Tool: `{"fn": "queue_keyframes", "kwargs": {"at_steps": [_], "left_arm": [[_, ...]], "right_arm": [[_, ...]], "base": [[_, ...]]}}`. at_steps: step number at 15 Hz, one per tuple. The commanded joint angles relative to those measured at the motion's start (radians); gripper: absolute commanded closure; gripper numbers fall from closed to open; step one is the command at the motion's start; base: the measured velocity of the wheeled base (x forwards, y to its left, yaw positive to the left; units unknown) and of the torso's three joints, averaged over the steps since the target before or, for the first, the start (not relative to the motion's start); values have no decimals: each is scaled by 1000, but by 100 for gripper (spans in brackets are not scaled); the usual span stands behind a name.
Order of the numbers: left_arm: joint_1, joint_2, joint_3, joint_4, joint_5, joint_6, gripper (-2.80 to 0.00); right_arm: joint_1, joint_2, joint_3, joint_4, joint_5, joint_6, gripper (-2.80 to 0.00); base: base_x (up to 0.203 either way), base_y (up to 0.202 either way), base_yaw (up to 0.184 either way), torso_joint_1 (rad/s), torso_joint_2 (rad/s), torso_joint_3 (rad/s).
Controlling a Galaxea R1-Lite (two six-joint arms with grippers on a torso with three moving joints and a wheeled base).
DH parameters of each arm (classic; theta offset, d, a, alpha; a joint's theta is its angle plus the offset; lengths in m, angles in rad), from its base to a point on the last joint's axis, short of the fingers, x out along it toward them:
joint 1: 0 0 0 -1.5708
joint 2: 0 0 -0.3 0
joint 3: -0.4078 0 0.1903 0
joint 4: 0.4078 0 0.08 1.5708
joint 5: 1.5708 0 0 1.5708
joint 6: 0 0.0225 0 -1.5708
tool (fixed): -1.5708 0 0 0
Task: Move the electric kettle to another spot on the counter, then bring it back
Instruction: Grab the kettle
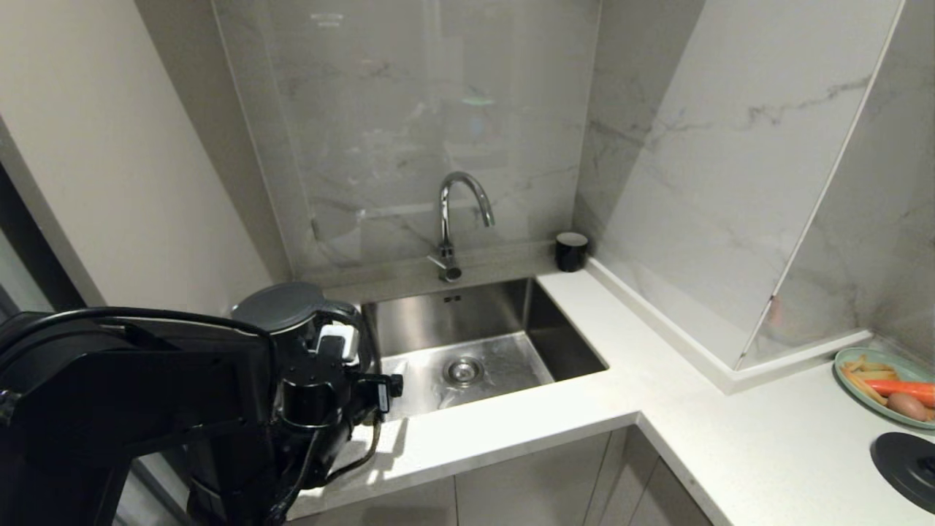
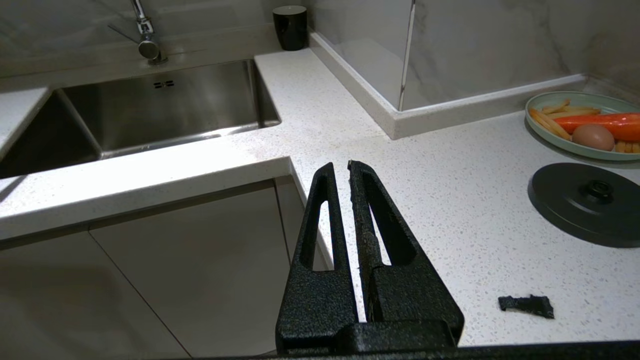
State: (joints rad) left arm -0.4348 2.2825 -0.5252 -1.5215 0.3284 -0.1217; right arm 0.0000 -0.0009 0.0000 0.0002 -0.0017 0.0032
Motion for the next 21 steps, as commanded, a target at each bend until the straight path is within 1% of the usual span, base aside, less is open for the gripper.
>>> {"fn": "queue_keyframes", "kwargs": {"at_steps": [1,4,8,12,18,21], "left_arm": [[18,12,-15,-9,1,-1,-280],[48,23,-63,-9,-5,3,-280],[43,20,-115,6,-8,4,-280],[42,33,-144,22,-8,5,-280],[79,88,-214,38,-9,6,-280],[91,91,-252,77,-9,7,-280]], "right_arm": [[0,1,0,0,0,0,0],[0,1,0,0,0,0,0],[0,1,0,0,0,0,0],[0,1,0,0,0,0,0],[0,1,0,0,0,0,0],[0,1,0,0,0,0,0]], "base": [[0,0,0,0,0,0],[0,0,0,0,0,0],[0,0,0,0,0,0],[0,0,0,0,0,0],[0,0,0,0,0,0],[0,0,0,0,0,0]]}}
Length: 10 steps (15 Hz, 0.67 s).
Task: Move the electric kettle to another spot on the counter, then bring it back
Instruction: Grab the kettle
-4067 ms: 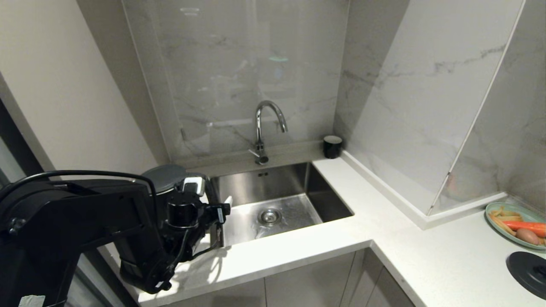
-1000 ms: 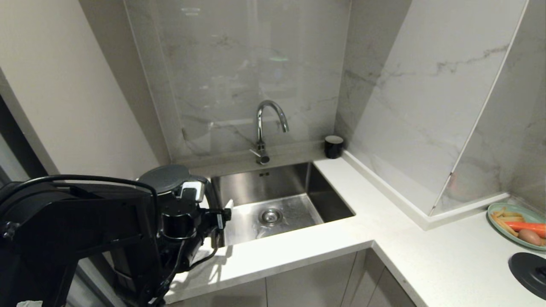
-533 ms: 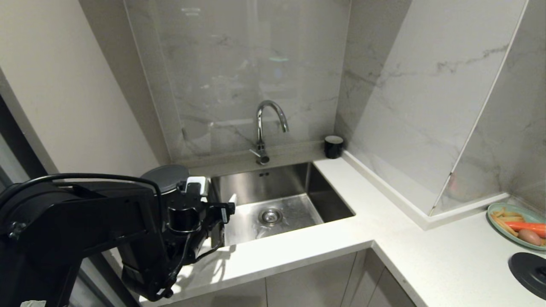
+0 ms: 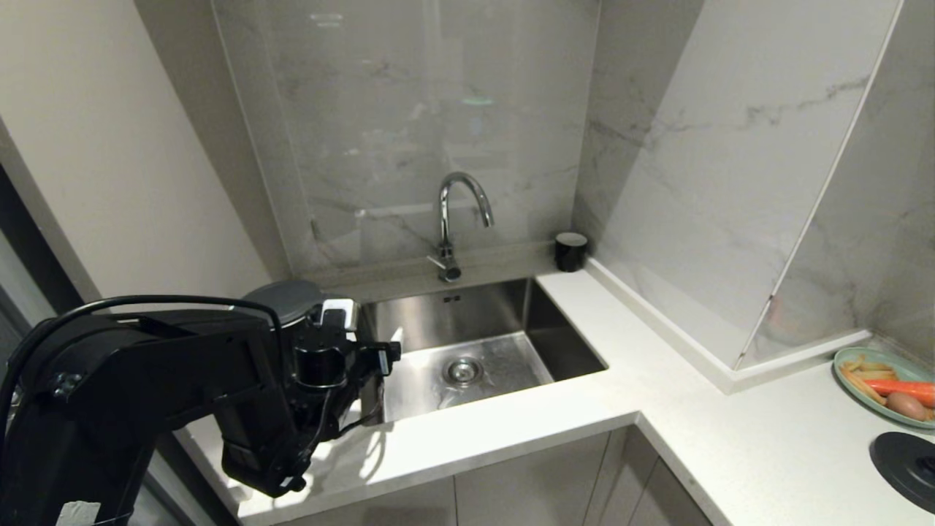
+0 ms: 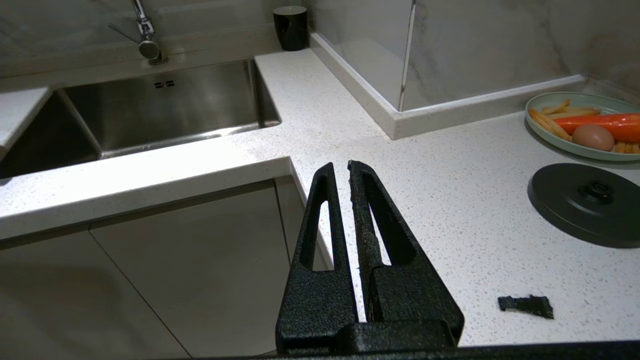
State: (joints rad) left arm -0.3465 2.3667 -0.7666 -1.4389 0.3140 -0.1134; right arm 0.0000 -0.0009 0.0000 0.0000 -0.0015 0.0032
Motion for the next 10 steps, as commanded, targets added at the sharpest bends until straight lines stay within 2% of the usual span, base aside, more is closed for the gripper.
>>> {"fn": "queue_keyframes", "kwargs": {"at_steps": [1,10], "left_arm": [[3,4,-14,1,5,-2,-280],[1,2,-2,-14,14,-3,-280]], "right_arm": [[0,1,0,0,0,0,0],[0,1,0,0,0,0,0]], "base": [[0,0,0,0,0,0],[0,0,0,0,0,0]]}}
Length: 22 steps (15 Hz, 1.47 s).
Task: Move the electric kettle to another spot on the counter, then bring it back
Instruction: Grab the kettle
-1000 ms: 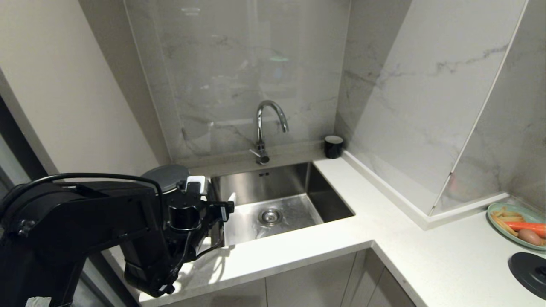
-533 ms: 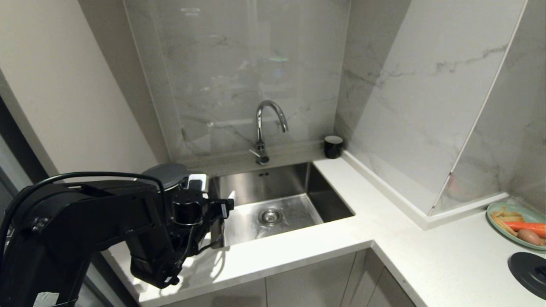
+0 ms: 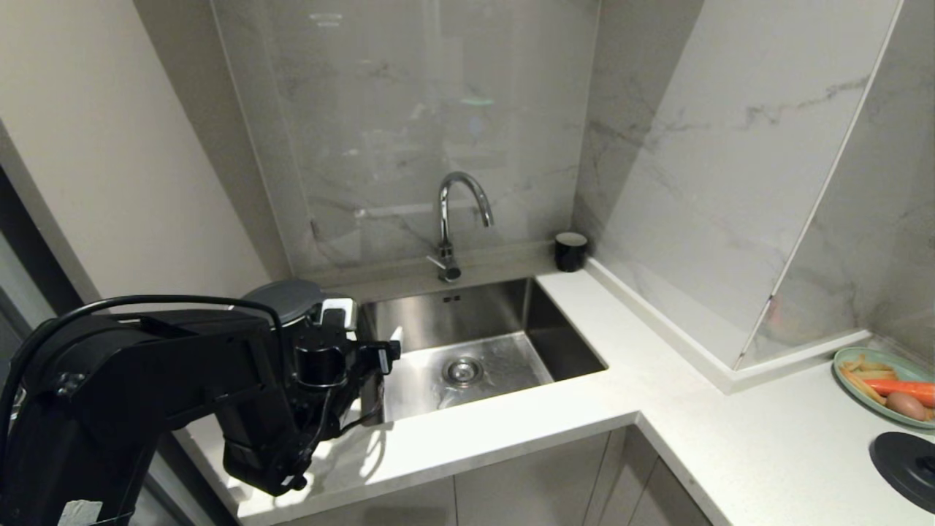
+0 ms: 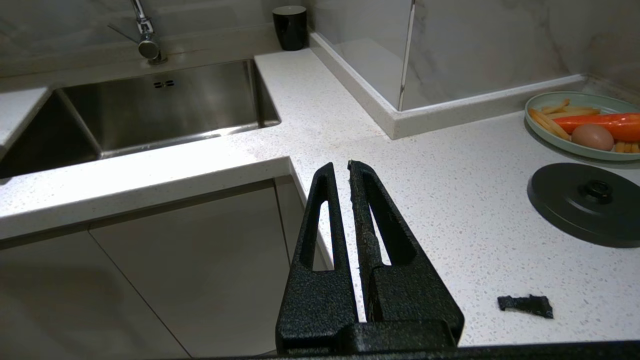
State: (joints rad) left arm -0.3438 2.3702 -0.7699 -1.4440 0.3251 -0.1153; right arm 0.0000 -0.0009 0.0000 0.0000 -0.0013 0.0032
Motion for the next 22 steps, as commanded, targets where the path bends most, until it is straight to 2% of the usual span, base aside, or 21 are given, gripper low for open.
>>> {"fn": "queue_keyframes", "kwargs": {"at_steps": [1,3,4,20,22], "left_arm": [[-2,-5,11,-9,3,-1,-280],[-8,-9,35,-21,3,-1,-280],[-9,-8,50,-44,3,0,0],[-6,-22,50,-47,8,2,0],[-3,-49,47,-46,9,32,0]], "right_arm": [[0,1,0,0,0,0,0],[0,1,0,0,0,0,0],[0,1,0,0,0,0,0],[0,1,0,0,0,0,0],[0,1,0,0,0,0,0]], "base": [[0,0,0,0,0,0],[0,0,0,0,0,0],[0,0,0,0,0,0],[0,0,0,0,0,0],[0,0,0,0,0,0]]}}
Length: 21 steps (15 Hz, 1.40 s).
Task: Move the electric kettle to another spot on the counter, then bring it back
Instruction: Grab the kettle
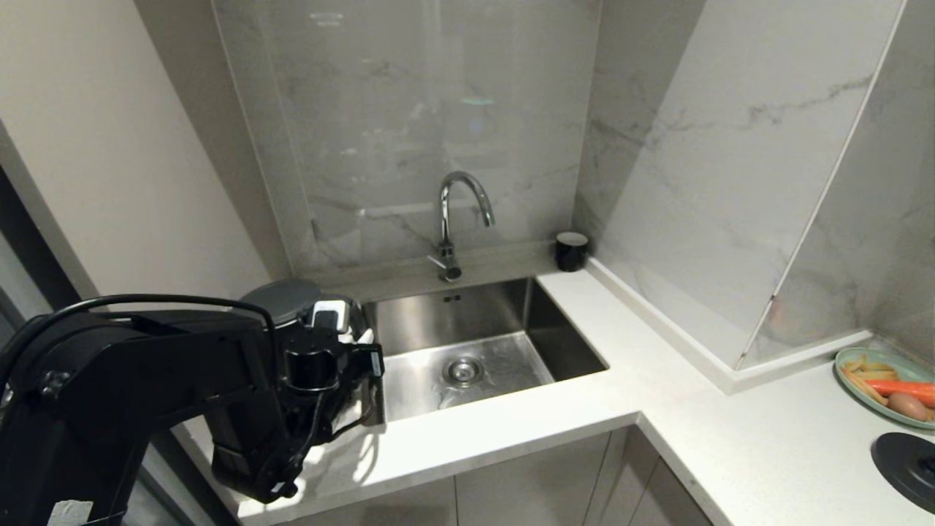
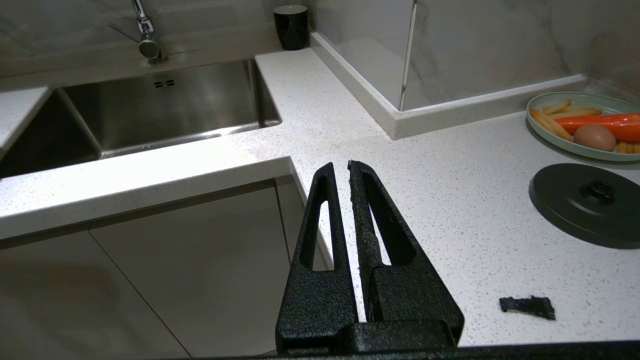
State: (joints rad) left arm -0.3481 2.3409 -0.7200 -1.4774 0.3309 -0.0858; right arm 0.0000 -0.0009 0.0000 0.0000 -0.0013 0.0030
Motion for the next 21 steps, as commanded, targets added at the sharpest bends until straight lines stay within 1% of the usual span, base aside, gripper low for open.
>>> {"fn": "queue_keyframes", "kwargs": {"at_steps": [1,7,12,13,15,17,21], "left_arm": [[4,-36,-9,-12,3,20,0],[4,-54,-15,-12,5,50,0],[4,-76,-10,-12,5,52,0],[-1,-80,-10,-11,5,54,0],[-17,-82,-11,-13,16,86,0],[-28,-76,-16,-12,42,87,0],[-66,-76,-17,-14,53,88,0]], "right_arm": [[0,1,0,0,0,0,0],[0,1,0,0,0,0,0],[0,1,0,0,0,0,0],[0,1,0,0,0,0,0],[0,1,0,0,0,0,0],[0,1,0,0,0,0,0],[0,1,0,0,0,0,0]], "base": [[0,0,0,0,0,0],[0,0,0,0,0,0],[0,0,0,0,0,0],[0,0,0,0,0,0],[0,0,0,0,0,0],[0,0,0,0,0,0],[0,0,0,0,0,0]]}}
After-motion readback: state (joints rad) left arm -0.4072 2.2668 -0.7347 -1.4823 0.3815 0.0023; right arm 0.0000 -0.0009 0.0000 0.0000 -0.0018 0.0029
